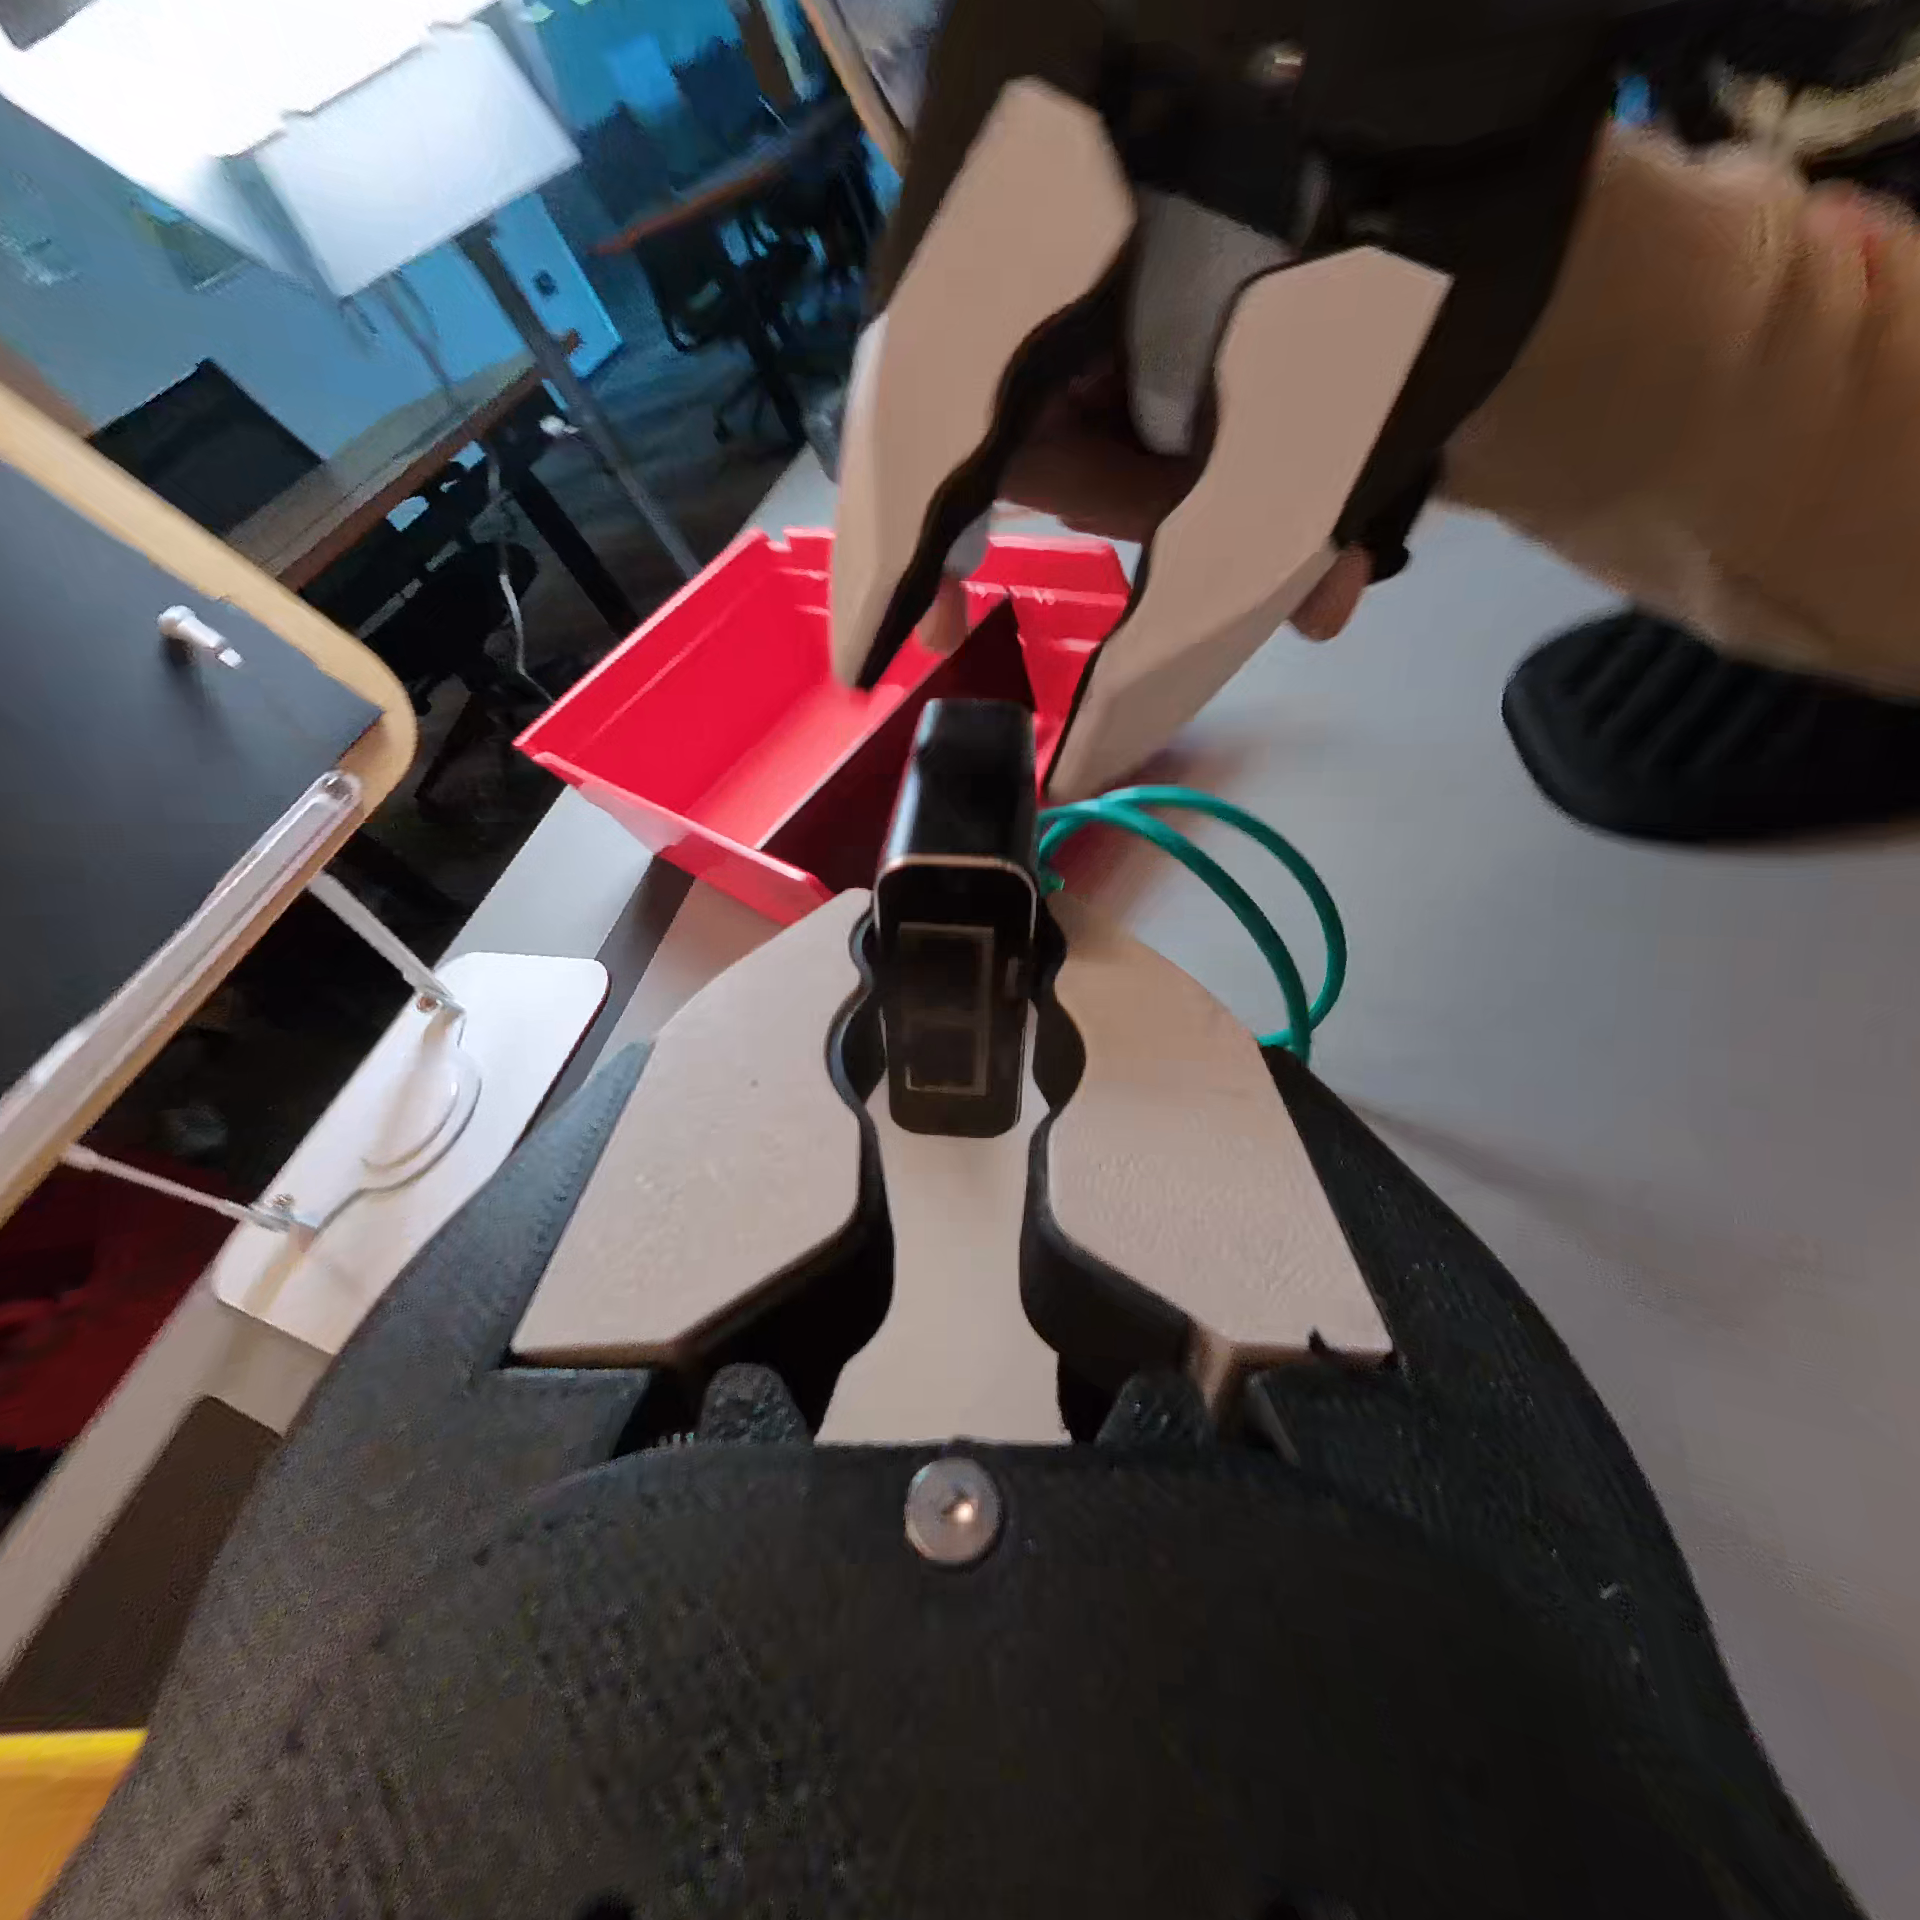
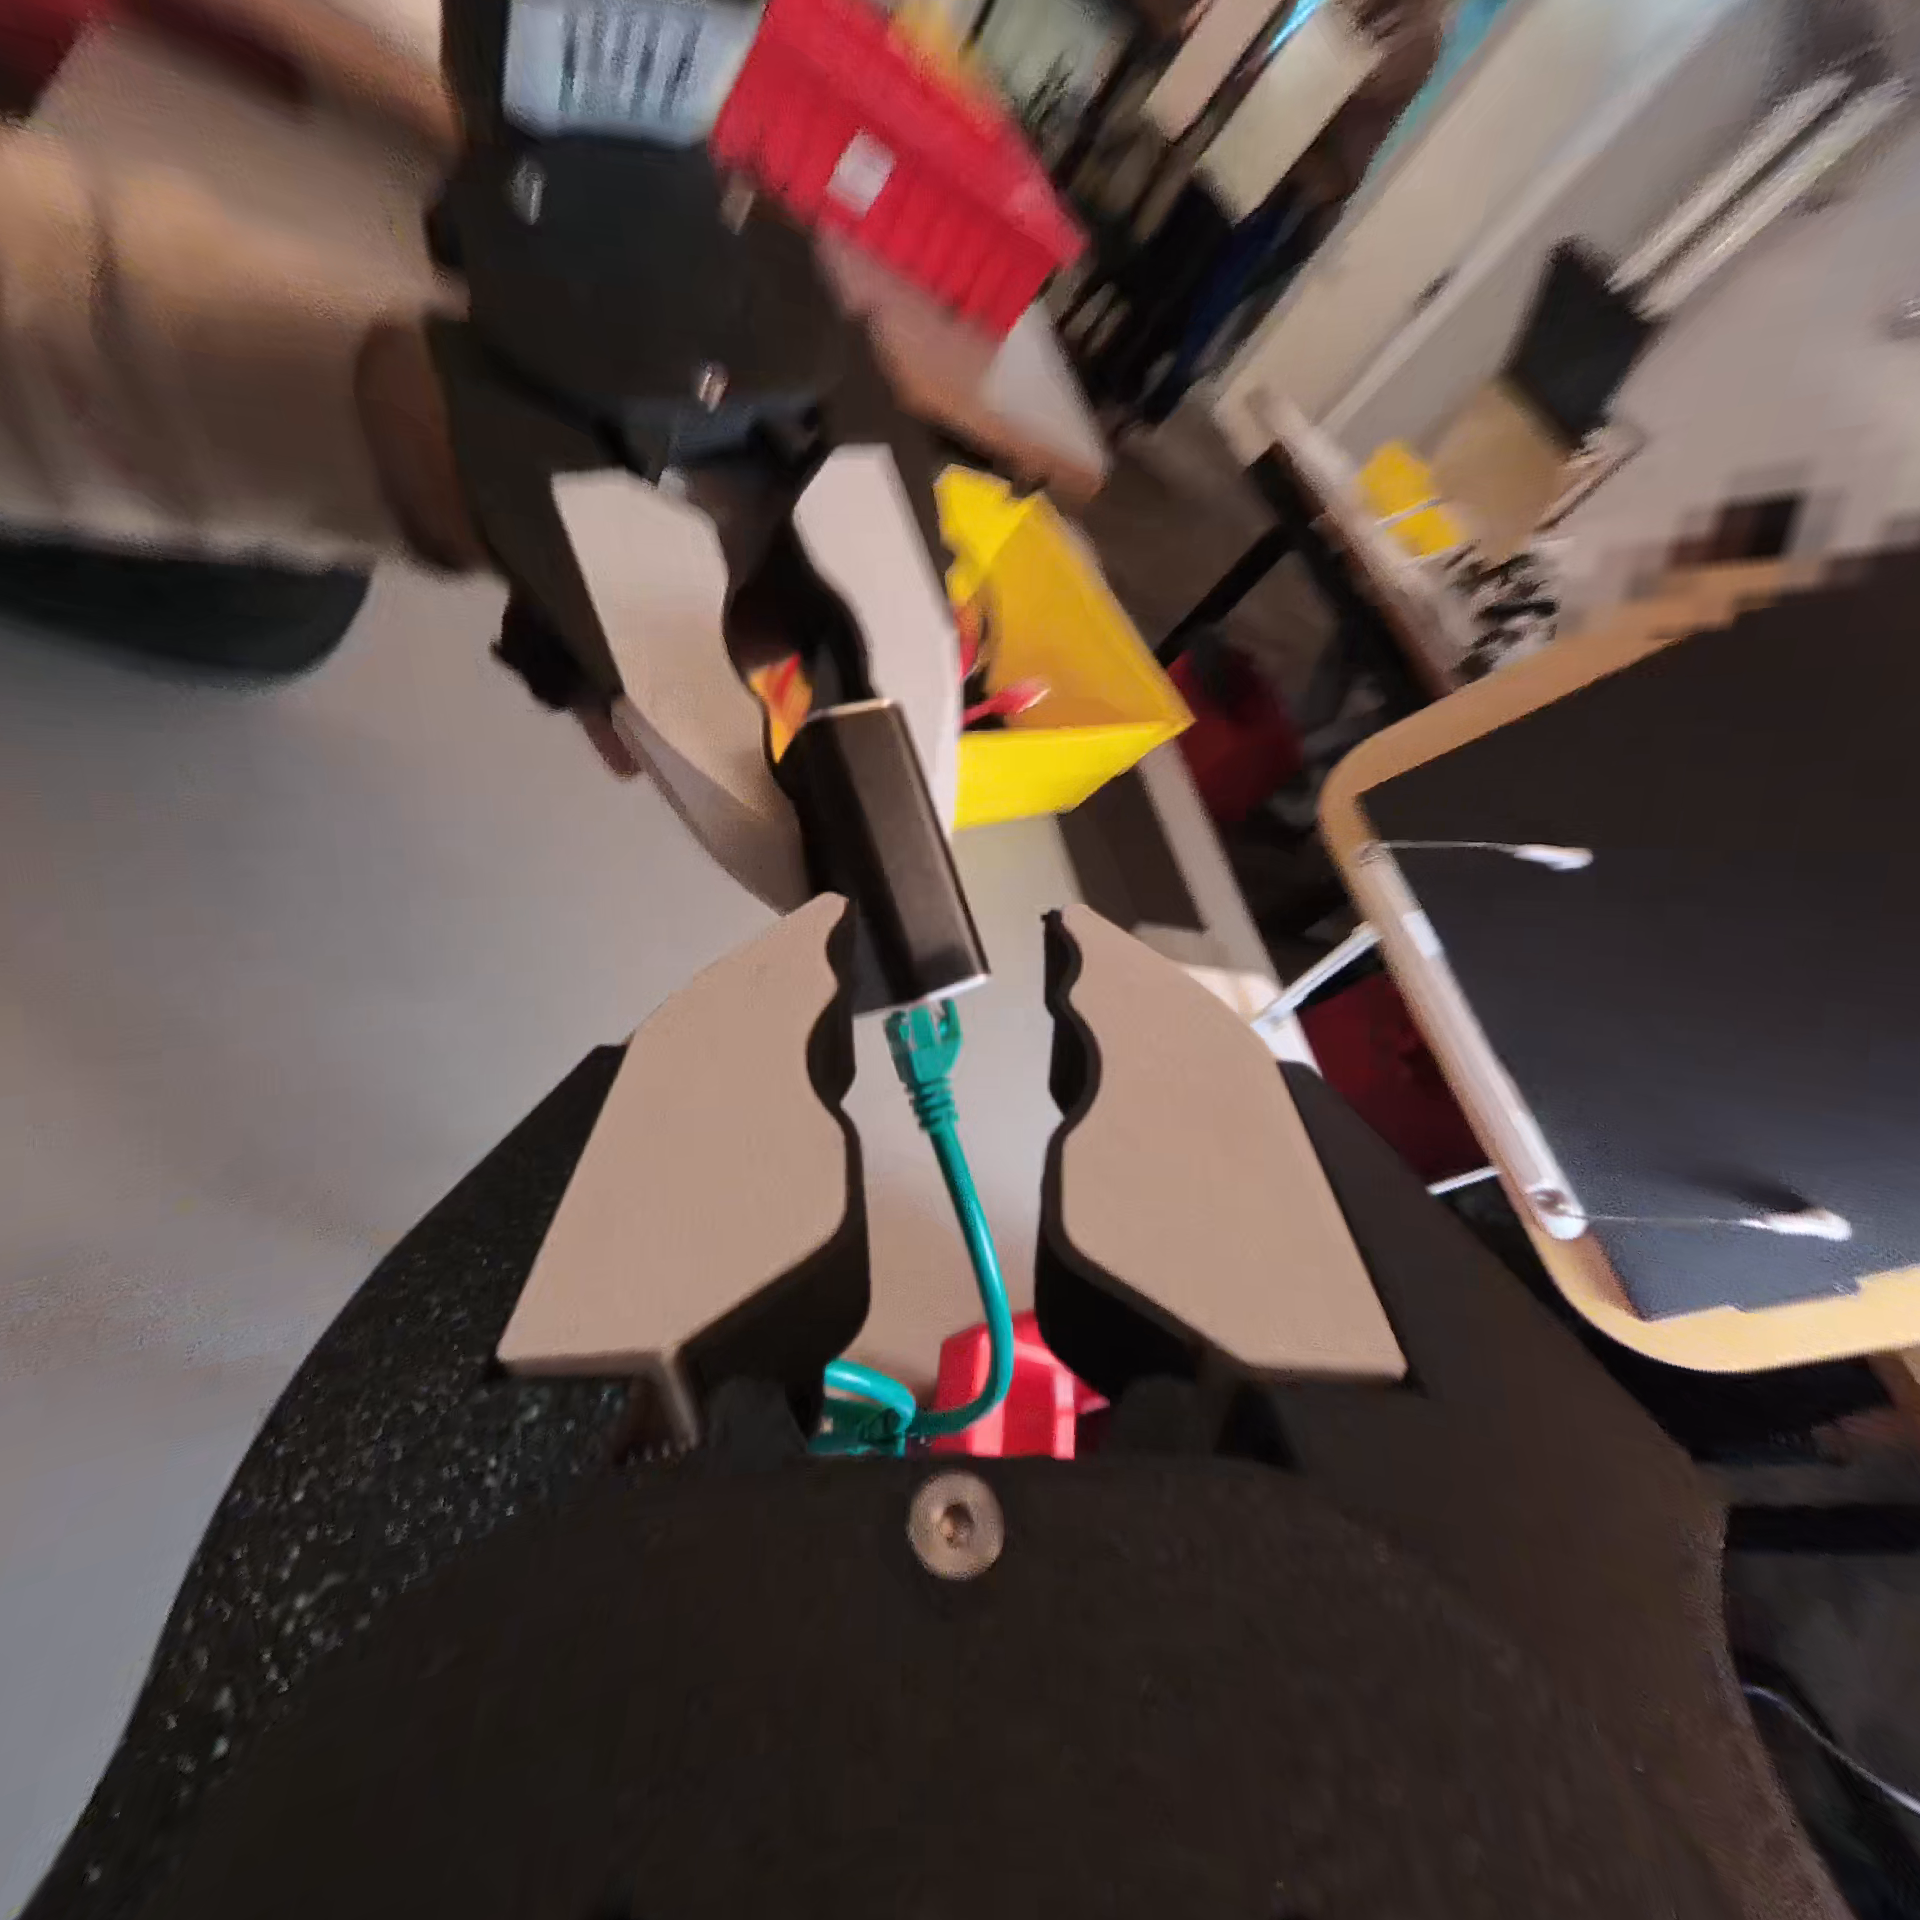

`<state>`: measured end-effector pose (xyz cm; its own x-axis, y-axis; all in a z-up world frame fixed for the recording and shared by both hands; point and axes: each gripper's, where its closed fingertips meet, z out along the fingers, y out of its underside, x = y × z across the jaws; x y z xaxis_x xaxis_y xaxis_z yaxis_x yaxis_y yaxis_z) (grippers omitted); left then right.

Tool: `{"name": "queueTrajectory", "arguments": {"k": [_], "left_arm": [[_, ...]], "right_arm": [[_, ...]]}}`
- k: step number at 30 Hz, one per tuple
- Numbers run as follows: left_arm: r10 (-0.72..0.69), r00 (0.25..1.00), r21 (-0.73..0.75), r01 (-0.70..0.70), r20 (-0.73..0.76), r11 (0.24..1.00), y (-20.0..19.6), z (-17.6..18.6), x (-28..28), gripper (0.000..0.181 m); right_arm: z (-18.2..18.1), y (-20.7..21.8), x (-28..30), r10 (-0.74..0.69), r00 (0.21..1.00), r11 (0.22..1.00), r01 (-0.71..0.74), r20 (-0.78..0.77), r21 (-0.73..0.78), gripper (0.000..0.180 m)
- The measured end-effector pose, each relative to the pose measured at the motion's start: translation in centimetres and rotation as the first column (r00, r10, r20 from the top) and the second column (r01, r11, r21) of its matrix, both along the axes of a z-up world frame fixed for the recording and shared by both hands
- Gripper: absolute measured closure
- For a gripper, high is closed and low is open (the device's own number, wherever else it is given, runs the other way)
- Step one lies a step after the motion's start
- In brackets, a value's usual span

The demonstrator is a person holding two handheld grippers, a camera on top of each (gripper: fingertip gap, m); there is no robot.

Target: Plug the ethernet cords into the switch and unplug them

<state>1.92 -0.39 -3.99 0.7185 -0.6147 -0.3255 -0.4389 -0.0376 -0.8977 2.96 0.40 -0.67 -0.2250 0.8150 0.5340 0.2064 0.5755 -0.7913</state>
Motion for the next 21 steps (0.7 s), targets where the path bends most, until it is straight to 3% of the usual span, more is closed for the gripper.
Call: {"name": "queueTrajectory", "arguments": {"k": [3,5,8,12,16,21], "left_arm": [[0.056,0.967,-0.016,-0.054,0.250,0.998,0.8,1.7,-3.2,0.155],[0.087,0.914,-0.032,-0.081,0.397,0.996,1.4,2.5,-5.2,0.156],[0.116,0.829,-0.056,-0.101,0.547,0.993,1.9,2.9,-7.2,0.156],[0.099,0.753,-0.058,-0.081,0.650,0.995,1.6,3.7,-7.9,0.156],[0.040,0.708,-0.034,-0.023,0.705,0.999,0.9,4.9,-7.0,0.156],[-0.053,0.669,-0.018,0.098,0.741,0.995,0.1,5.6,-4.8,0.156]], "right_arm": [[4.0,-1.0,0.6,0.029,0.982,0.969,-0.073,-0.185,-0.235,0.154],[4.0,-4.2,0.2,0.158,0.971,0.880,-0.222,-0.181,-0.420,0.156],[0.3,-9.1,-2.7,0.293,0.951,0.744,-0.293,-0.101,-0.600,0.150],[-5.6,-11.6,-7.3,0.250,0.966,0.675,-0.227,-0.073,-0.702,0.136],[-6.2,-8.7,-8.4,0.123,0.986,0.584,-0.166,-0.115,-0.795,0.120],[-1.4,-2.0,-6.1,-0.058,0.946,0.490,-0.252,-0.320,-0.834,0.118]]}}
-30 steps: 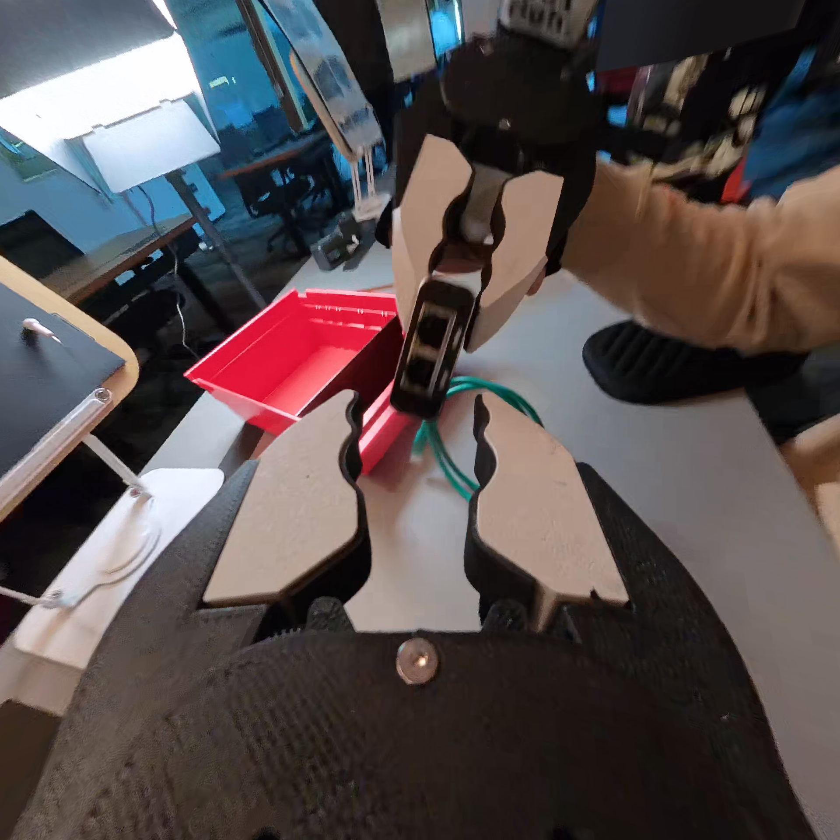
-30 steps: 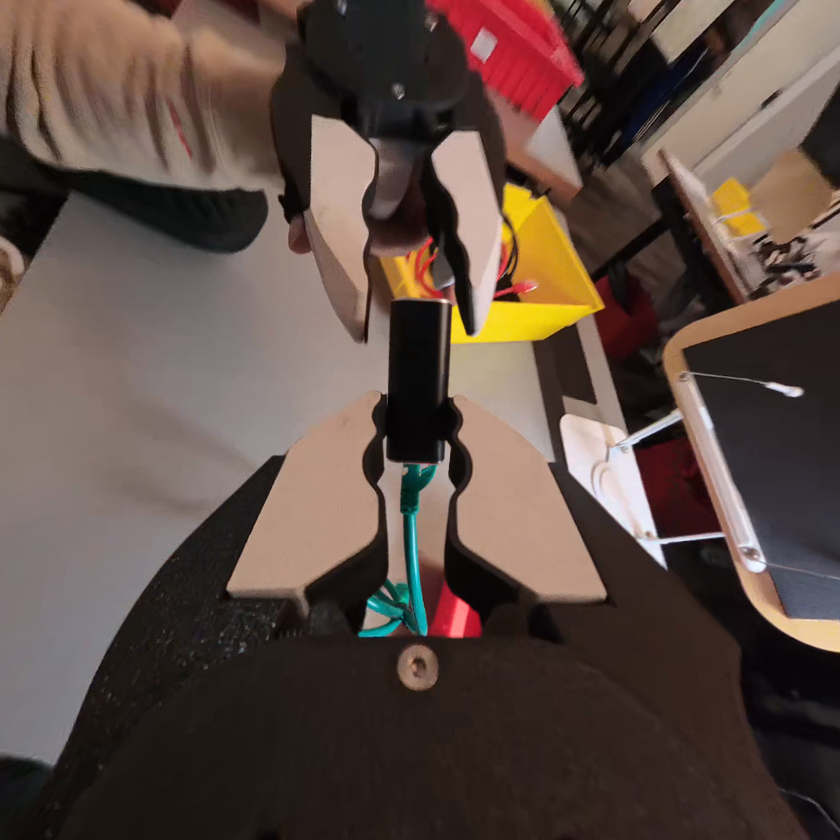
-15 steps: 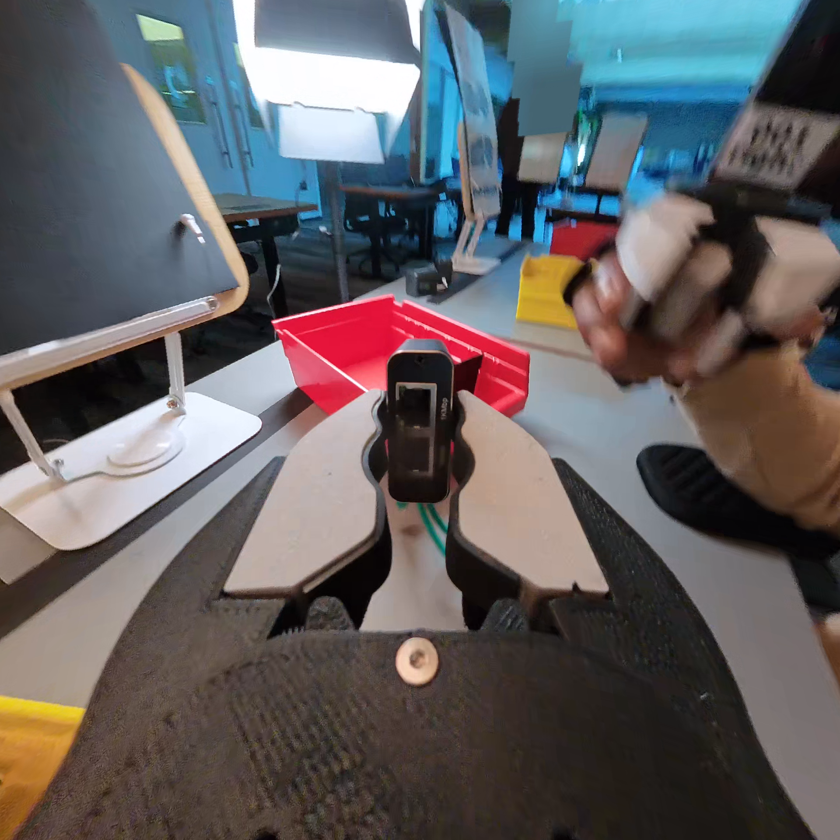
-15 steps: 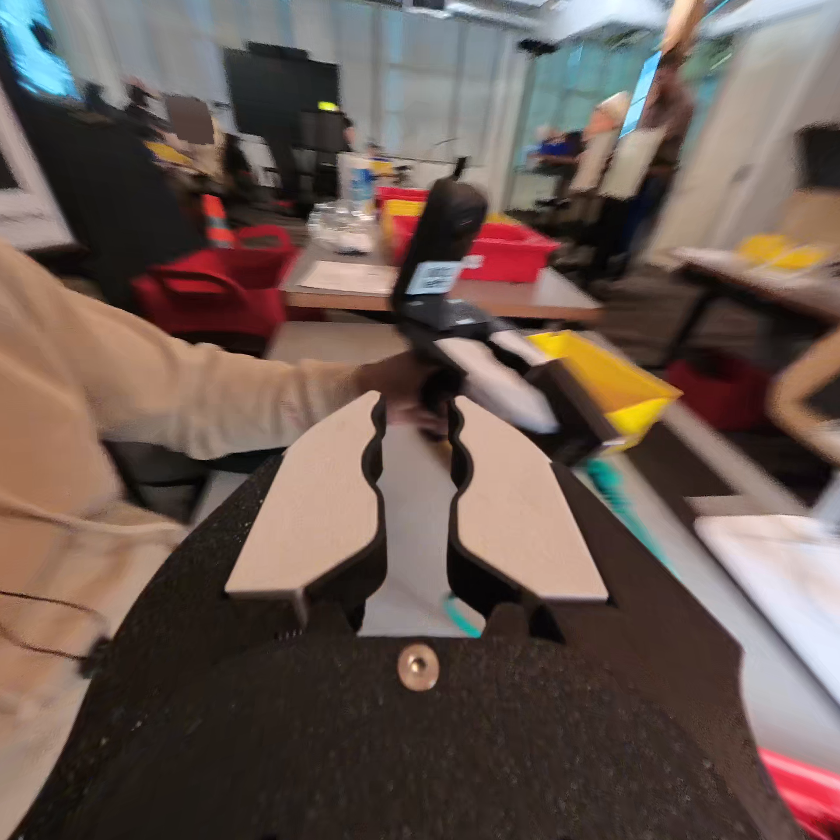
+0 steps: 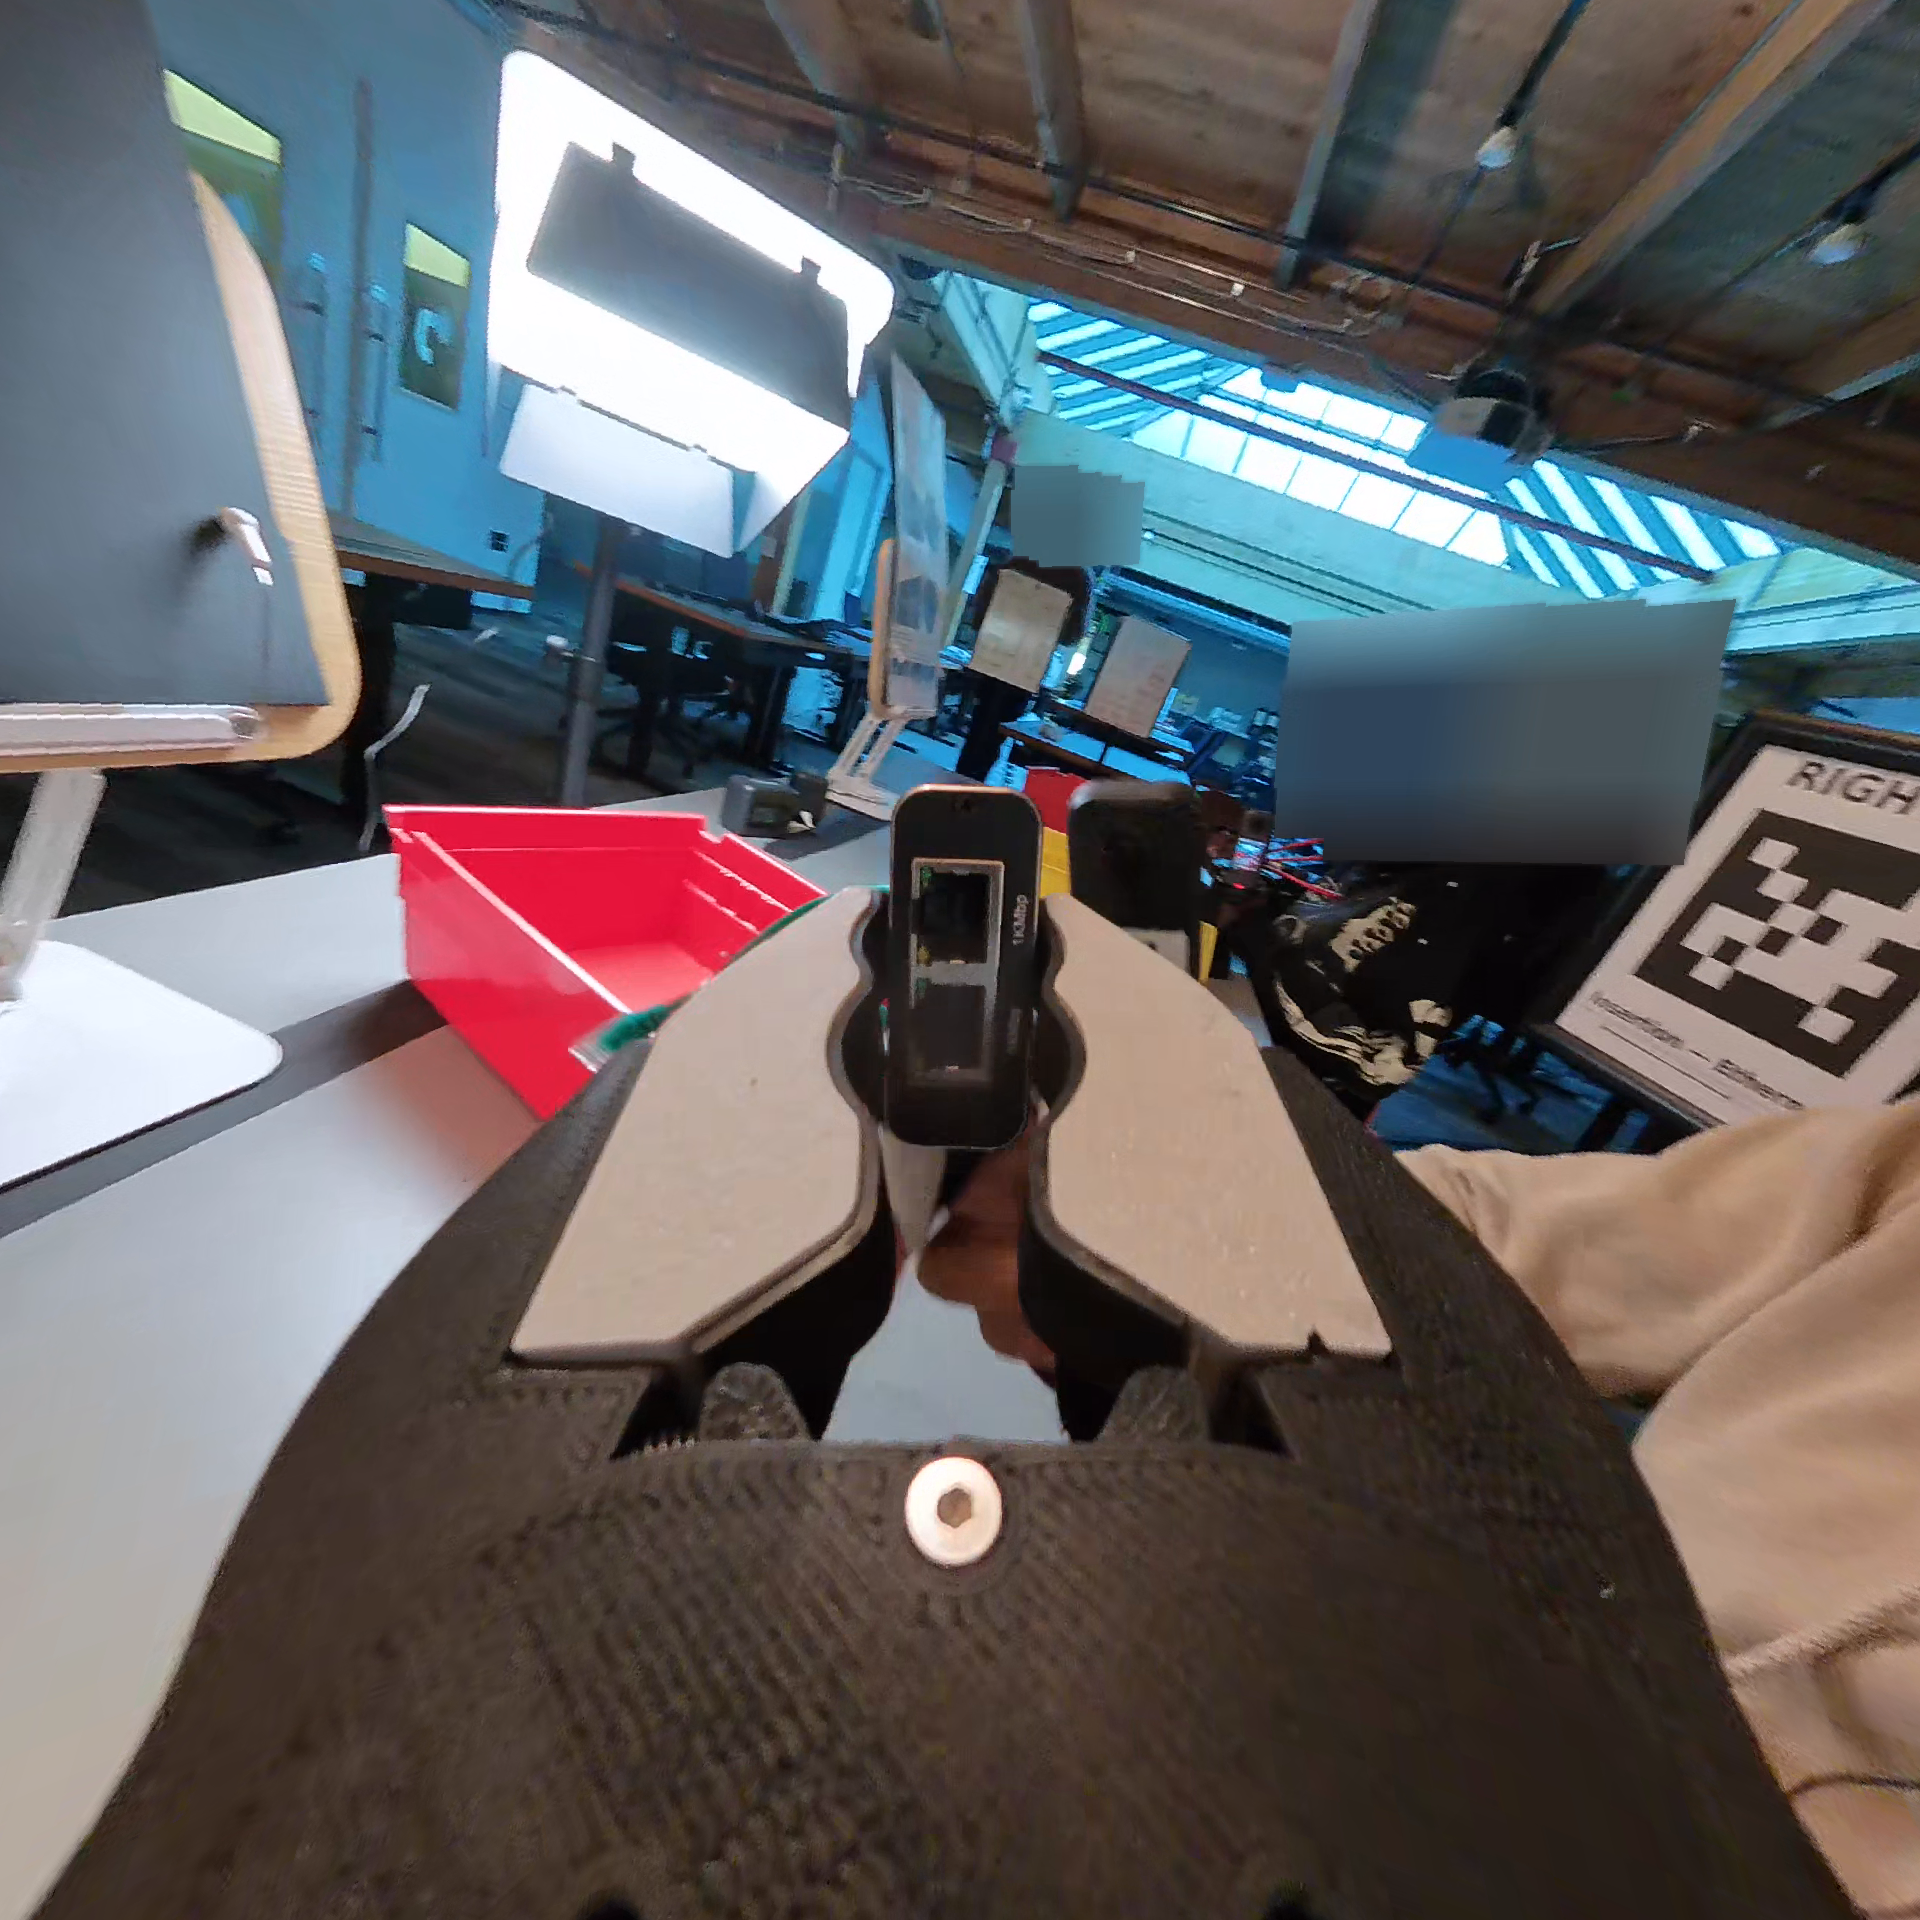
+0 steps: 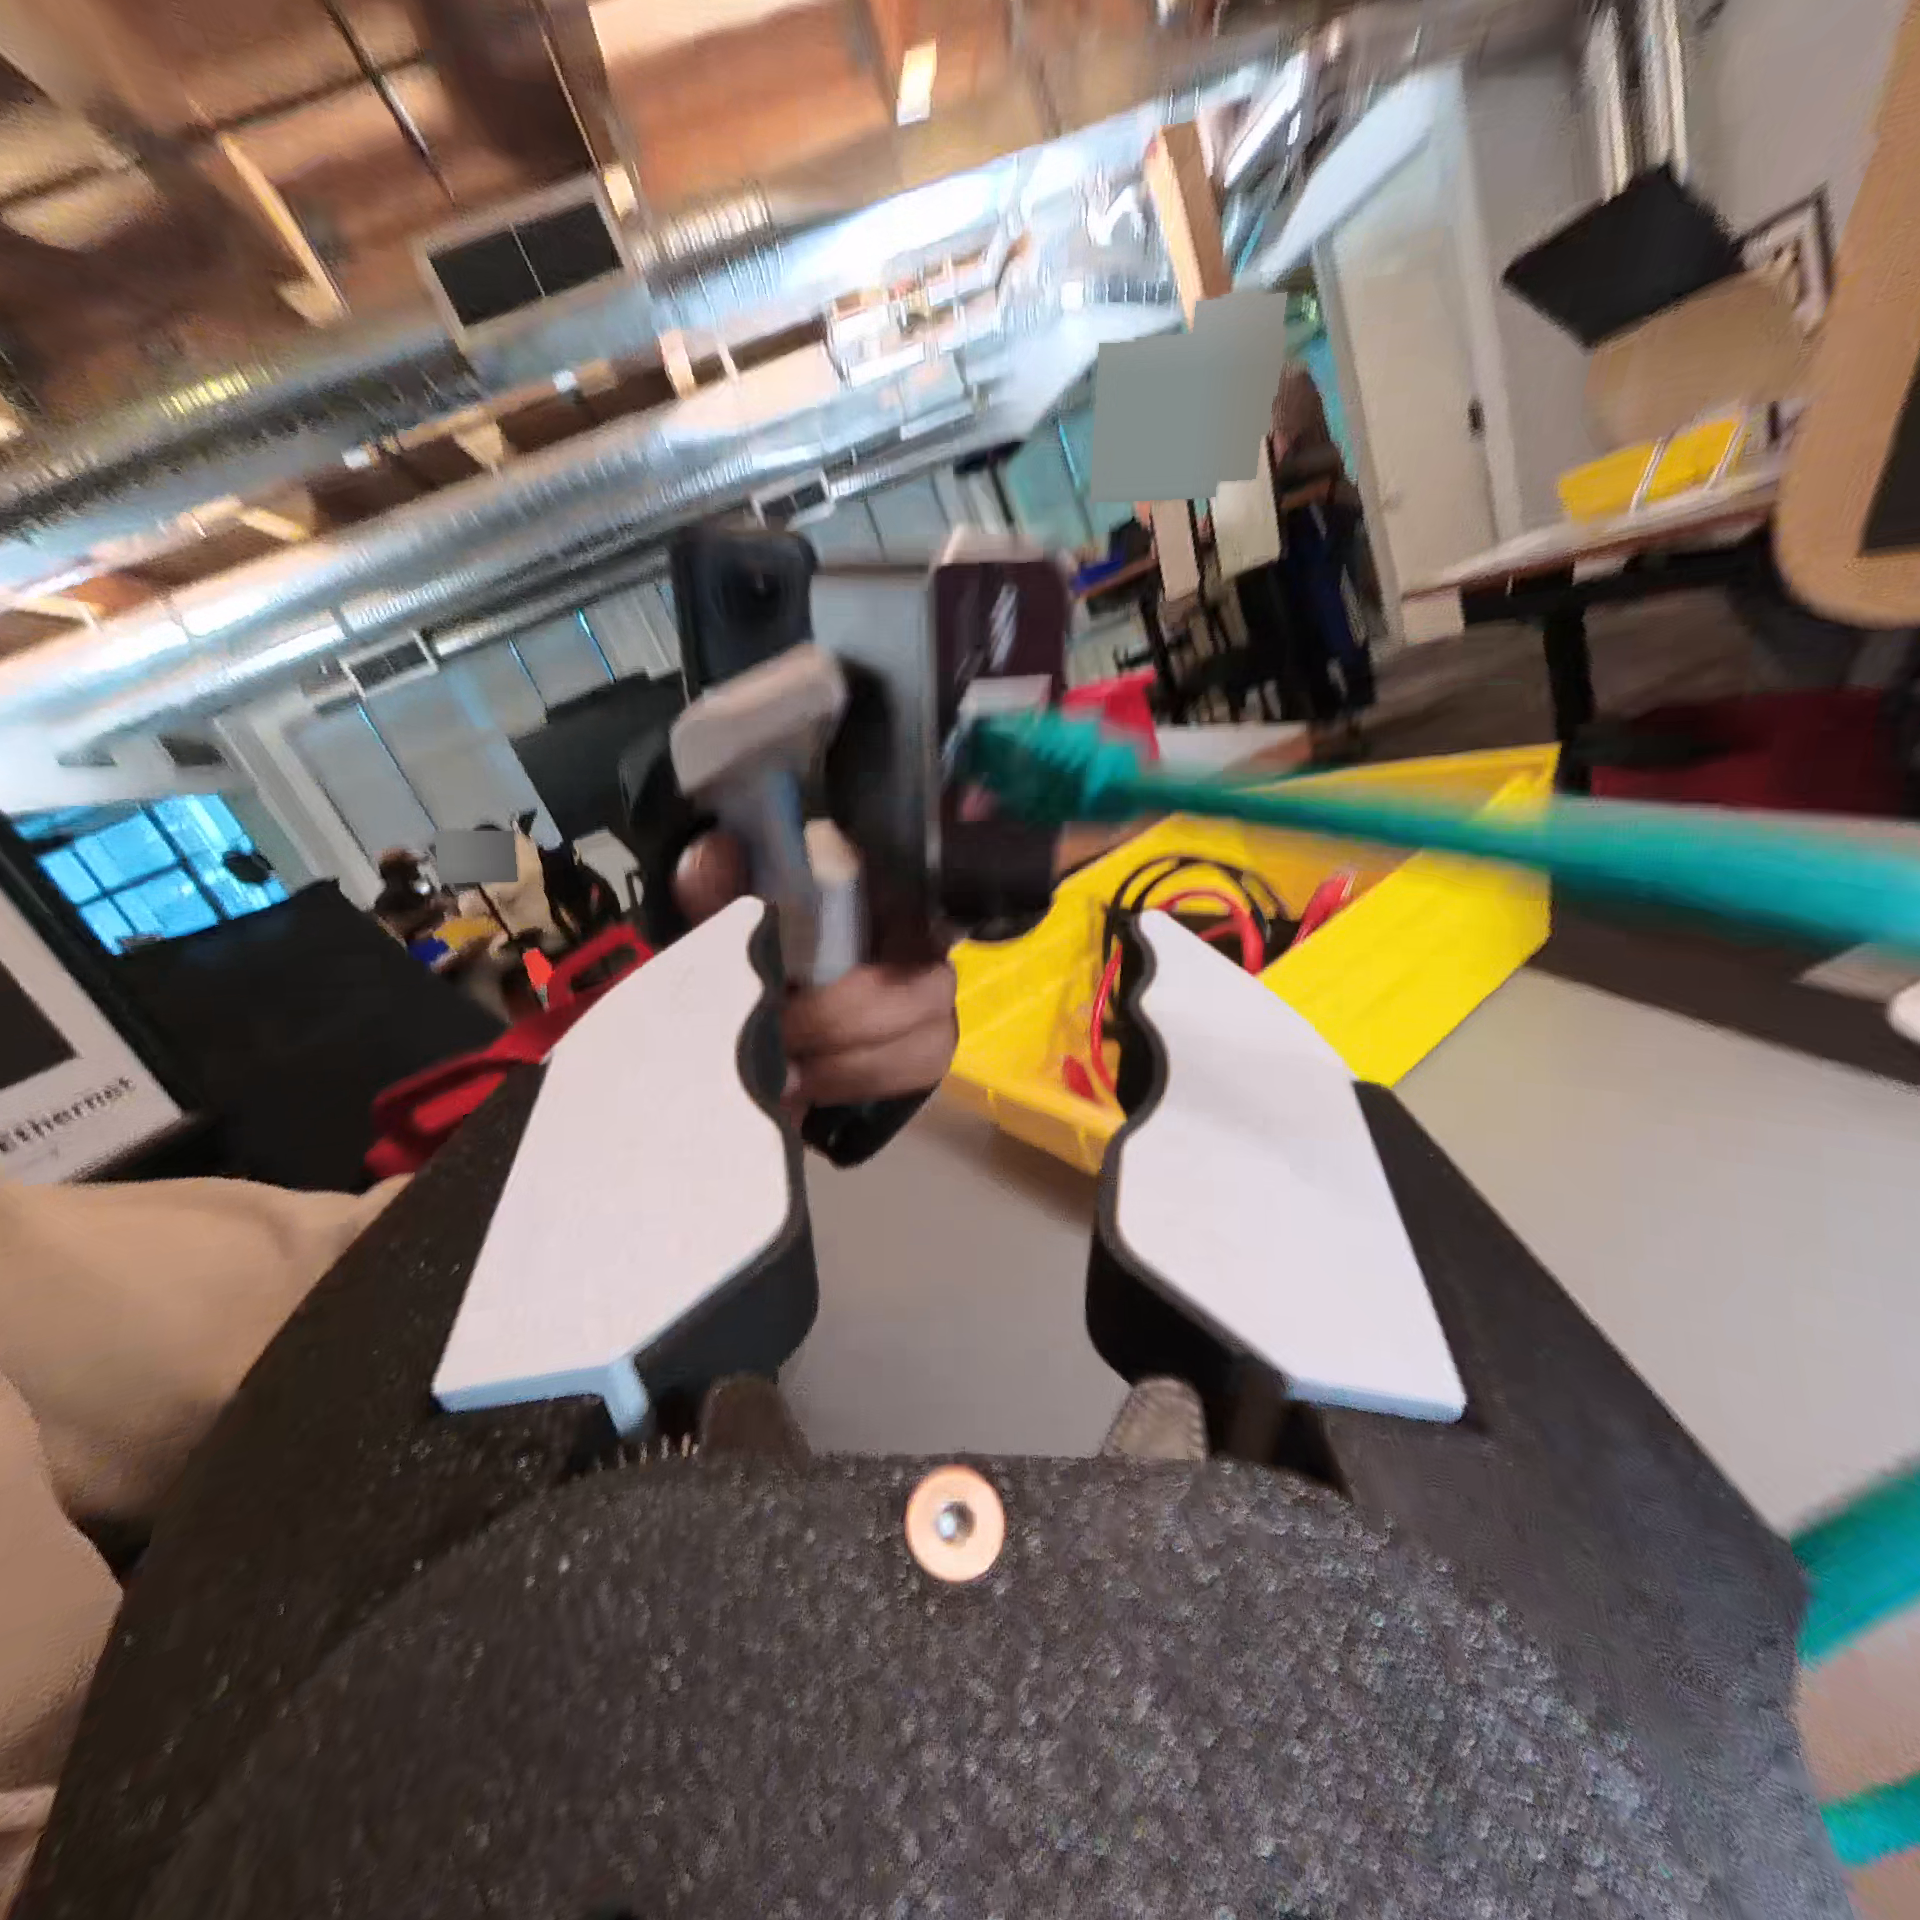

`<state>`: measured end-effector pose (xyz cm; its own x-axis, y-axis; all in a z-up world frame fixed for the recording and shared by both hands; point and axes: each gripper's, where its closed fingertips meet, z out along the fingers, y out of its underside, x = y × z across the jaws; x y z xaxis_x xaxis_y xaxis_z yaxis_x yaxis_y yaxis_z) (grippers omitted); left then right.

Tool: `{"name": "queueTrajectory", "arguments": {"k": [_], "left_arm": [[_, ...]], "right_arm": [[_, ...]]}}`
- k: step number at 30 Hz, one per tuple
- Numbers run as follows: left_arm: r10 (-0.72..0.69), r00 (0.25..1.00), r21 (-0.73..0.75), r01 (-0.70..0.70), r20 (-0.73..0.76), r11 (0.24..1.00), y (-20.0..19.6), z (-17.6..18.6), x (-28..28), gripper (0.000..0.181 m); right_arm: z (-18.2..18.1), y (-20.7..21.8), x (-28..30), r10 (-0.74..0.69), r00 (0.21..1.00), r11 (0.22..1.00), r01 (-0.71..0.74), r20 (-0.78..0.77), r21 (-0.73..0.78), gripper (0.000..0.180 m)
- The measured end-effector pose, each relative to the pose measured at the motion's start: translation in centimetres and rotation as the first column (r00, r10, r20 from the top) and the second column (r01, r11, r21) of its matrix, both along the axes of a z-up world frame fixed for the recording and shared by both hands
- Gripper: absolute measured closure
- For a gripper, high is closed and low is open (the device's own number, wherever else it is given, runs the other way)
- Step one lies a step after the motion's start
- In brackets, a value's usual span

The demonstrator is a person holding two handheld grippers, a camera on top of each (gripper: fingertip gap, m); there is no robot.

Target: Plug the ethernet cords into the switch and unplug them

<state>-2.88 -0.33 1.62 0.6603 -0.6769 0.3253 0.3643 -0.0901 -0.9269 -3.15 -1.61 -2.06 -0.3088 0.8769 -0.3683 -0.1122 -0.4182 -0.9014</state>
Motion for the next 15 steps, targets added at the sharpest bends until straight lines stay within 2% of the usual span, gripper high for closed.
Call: {"name": "queueTrajectory", "arguments": {"k": [2,4,6,9,15], "left_arm": [[-0.072,0.997,-0.001,0.072,-0.003,0.997,-0.4,-0.2,1.2,0.156],[-0.120,0.992,-0.015,0.120,-0.024,0.993,-0.5,-0.7,2.3,0.156],[-0.154,0.988,-0.006,0.154,0.004,0.988,-0.7,-0.6,2.8,0.156],[-0.209,0.978,0.009,0.208,0.024,0.978,-1.1,-0.8,3.1,0.156],[-0.264,0.962,-0.002,0.265,-0.070,0.964,-1.8,-1.4,3.7,0.152]], "right_arm": [[1.5,1.1,1.0,-0.024,0.998,0.999,0.026,-0.051,0.025,0.119],[2.2,0.7,1.6,0.028,0.998,0.998,-0.025,-0.058,0.062,0.126],[2.3,0.1,1.9,0.084,0.995,0.991,-0.079,-0.045,0.105,0.140],[2.3,-0.1,2.3,0.088,0.996,0.973,-0.080,-0.026,0.216,0.151],[2.3,-0.3,3.3,0.063,0.997,0.895,-0.077,0.046,0.439,0.154]]}}
